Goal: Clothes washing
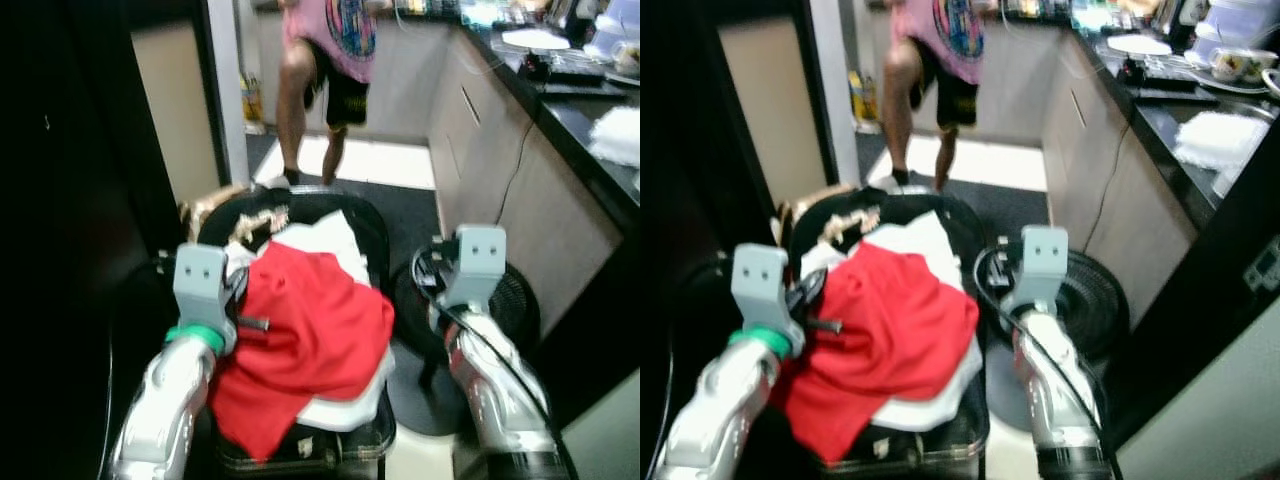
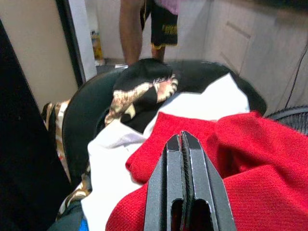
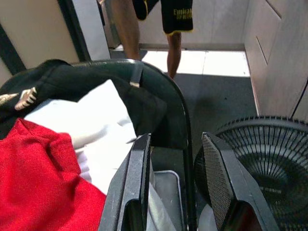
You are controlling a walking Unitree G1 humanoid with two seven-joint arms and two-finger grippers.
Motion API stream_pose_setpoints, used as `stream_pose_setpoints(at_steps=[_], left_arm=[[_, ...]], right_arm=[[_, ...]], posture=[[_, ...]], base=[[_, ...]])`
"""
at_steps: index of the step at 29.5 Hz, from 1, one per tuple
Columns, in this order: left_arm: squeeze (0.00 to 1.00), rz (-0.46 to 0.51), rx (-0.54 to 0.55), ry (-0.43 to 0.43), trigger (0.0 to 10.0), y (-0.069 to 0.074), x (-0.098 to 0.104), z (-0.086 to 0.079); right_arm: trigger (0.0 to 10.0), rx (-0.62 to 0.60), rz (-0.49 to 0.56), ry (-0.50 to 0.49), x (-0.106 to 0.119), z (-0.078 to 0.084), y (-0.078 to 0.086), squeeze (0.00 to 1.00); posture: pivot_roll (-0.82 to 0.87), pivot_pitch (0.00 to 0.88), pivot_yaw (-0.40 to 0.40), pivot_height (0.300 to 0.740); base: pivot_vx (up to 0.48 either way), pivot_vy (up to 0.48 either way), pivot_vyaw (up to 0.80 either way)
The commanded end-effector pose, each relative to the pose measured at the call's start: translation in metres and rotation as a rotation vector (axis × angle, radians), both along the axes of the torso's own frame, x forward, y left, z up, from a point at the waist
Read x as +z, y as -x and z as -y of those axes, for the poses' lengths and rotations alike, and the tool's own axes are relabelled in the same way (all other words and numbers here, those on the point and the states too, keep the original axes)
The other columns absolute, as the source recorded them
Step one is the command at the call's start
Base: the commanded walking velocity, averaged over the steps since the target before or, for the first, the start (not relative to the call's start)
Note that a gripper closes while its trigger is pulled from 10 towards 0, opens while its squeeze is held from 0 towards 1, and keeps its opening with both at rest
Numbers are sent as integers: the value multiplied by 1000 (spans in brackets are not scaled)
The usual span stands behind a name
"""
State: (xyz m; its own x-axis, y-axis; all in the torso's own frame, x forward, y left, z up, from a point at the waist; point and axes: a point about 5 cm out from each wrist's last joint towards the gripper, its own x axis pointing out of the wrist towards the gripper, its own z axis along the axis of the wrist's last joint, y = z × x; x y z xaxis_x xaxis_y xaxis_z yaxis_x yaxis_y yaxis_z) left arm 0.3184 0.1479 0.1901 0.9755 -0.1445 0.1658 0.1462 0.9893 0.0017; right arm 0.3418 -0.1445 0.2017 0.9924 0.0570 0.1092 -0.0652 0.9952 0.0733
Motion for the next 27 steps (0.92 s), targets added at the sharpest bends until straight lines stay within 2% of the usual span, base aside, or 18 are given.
stream_pose_setpoints(at_steps=[1, 27], left_arm=[[0, -34, 20, -8, 10000, 2, -8, -5], [0, -29, 18, -35, 10000, 1, -10, -5]], right_arm=[[10000, 8, -21, -3, -5, -2, 1, 0], [10000, 22, -30, -40, -1, -5, -1, 0]], posture=[[-25, 53, 28, 740], [-29, 51, 22, 740]], base=[[0, 0, 0], [0, 0, 0]])
